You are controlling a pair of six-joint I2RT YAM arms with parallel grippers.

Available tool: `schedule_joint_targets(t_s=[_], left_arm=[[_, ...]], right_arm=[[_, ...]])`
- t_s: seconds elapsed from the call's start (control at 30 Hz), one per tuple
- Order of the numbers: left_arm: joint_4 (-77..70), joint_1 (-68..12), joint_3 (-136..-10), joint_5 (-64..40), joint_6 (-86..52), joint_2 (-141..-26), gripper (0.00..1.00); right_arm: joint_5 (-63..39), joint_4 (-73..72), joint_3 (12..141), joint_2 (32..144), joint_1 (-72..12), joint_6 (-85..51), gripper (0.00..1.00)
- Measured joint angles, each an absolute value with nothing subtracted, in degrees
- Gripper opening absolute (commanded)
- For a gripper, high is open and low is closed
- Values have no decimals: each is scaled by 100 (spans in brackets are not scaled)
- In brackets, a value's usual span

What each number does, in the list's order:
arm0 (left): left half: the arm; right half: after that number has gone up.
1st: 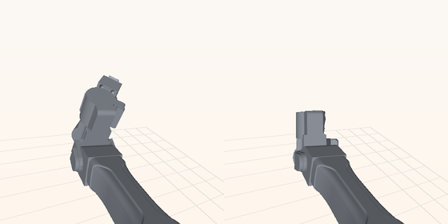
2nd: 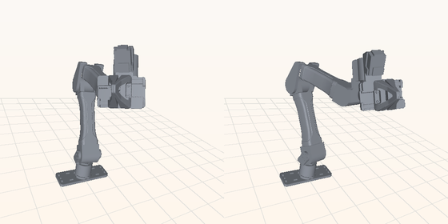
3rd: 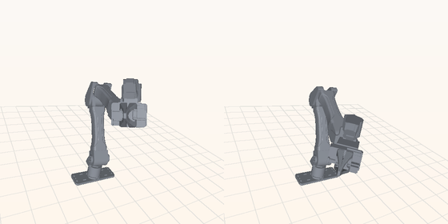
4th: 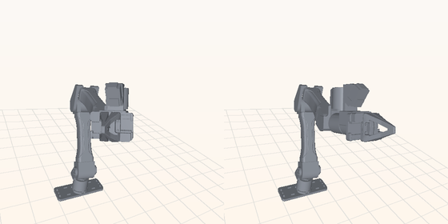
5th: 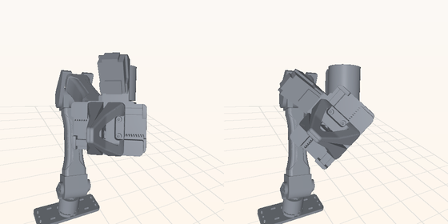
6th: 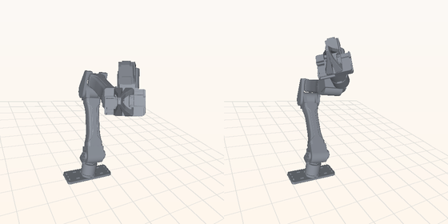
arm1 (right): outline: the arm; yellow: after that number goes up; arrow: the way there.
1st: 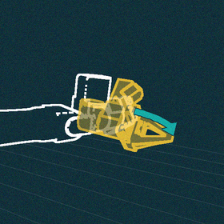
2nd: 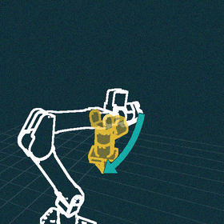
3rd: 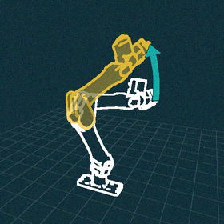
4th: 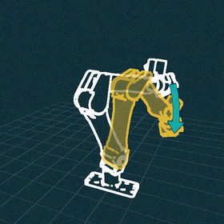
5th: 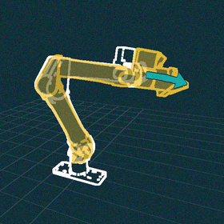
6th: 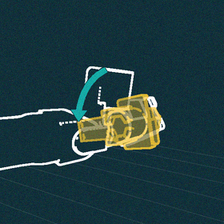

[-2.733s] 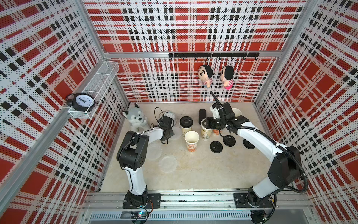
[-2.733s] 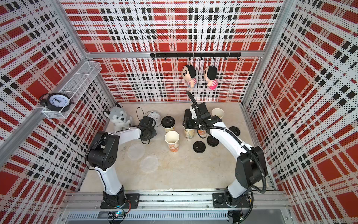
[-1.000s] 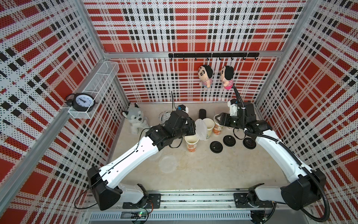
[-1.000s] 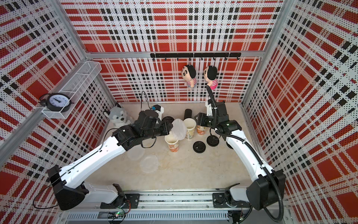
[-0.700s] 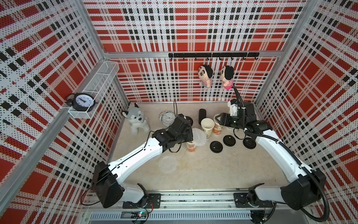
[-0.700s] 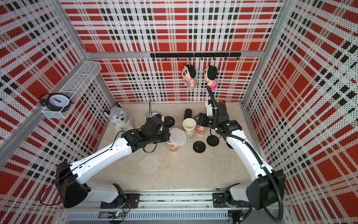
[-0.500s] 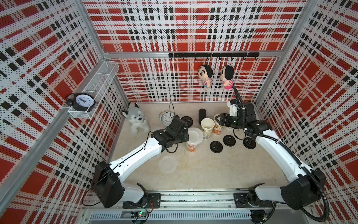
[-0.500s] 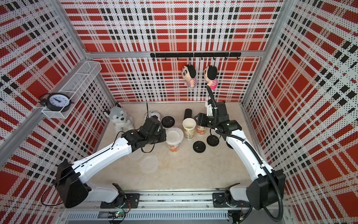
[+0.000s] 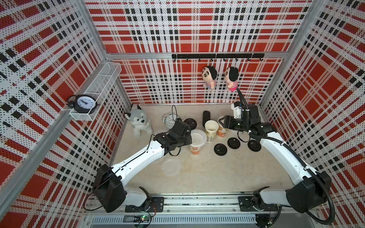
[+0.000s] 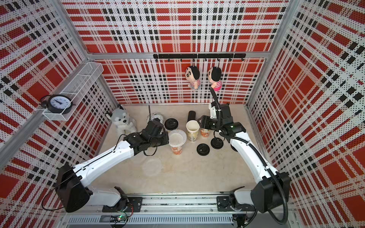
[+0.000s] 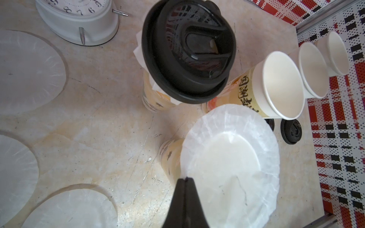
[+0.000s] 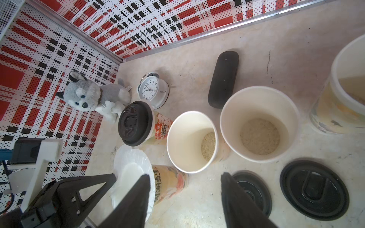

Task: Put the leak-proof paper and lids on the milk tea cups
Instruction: Place the leak-proof paper at the cup.

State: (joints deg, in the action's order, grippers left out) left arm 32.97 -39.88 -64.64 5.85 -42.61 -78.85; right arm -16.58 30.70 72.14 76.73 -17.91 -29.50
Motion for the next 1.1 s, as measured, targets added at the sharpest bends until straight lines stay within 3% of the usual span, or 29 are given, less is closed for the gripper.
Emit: schedule_joint_targets(t_s=[1.1], left_arm=[[3273,-3988,-6379,517,-4348,-7662,0]], right_arm=[[-1699,3004,7032,7682,-1791,-2963,62]])
